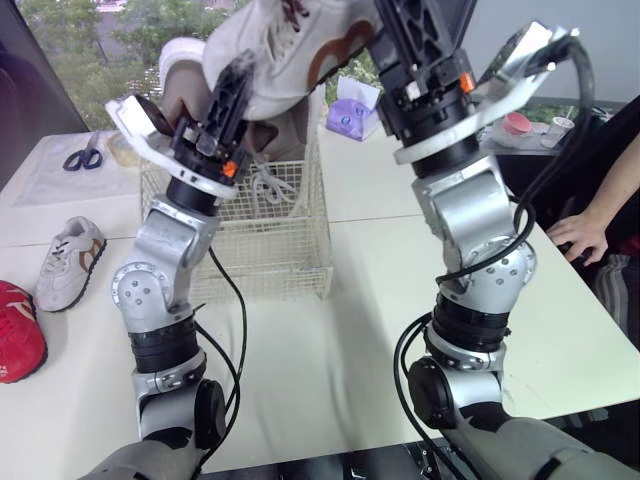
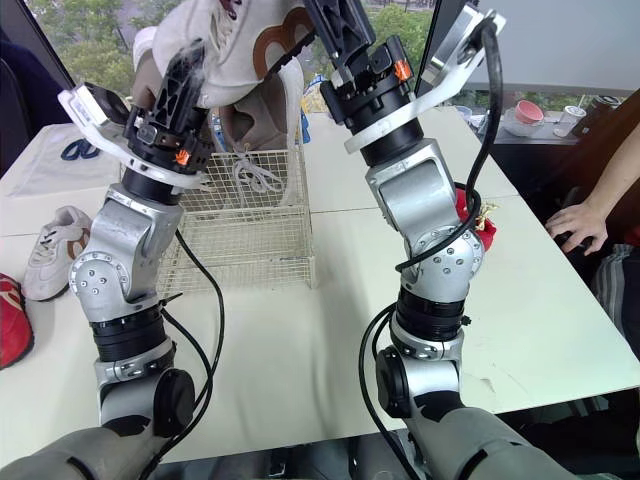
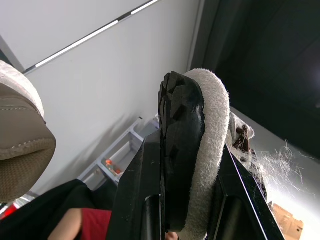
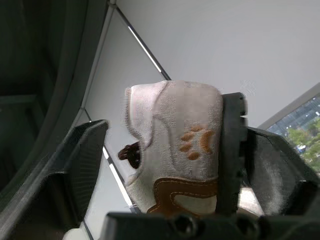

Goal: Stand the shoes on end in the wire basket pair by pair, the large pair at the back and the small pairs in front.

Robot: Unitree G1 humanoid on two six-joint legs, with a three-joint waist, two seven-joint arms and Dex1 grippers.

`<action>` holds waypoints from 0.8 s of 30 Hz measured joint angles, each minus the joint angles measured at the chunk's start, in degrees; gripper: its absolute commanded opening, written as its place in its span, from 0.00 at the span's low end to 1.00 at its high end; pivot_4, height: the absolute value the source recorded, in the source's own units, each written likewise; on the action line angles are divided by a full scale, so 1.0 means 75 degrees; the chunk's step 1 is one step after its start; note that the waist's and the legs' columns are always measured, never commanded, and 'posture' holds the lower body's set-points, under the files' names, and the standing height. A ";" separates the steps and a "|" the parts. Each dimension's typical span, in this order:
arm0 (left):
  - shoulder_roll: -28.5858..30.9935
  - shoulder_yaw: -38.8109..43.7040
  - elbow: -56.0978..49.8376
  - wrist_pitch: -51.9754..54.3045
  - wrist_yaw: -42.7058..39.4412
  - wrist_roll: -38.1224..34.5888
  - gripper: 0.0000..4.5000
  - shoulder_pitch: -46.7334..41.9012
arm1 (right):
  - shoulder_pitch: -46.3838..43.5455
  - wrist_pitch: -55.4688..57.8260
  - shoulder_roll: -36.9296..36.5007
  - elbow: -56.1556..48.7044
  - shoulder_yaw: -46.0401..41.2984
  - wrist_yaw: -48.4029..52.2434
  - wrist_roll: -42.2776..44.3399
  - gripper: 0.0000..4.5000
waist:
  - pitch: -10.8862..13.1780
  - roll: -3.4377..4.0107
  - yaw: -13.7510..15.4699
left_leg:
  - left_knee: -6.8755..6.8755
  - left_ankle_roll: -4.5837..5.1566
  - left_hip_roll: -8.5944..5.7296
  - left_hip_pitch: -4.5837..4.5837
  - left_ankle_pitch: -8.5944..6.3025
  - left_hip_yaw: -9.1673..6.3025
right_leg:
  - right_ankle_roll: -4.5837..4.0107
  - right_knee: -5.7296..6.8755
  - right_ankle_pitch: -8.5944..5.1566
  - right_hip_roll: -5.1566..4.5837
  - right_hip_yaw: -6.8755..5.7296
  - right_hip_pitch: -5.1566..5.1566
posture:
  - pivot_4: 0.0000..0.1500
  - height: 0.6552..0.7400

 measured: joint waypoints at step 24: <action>0.4029 0.0237 -0.2117 0.1359 0.0357 -0.0539 0.96 0.3216 | -0.1369 0.0785 -0.2478 0.1636 -0.0162 0.2527 0.0305 0.11 | 0.0016 0.0025 -0.0007 | -0.0014 0.0006 0.0017 -0.0030 -0.0005 -0.0007 | -0.0004 -0.0008 -0.0004 -0.0005 0.0002 -0.0040 | 1.00 1.00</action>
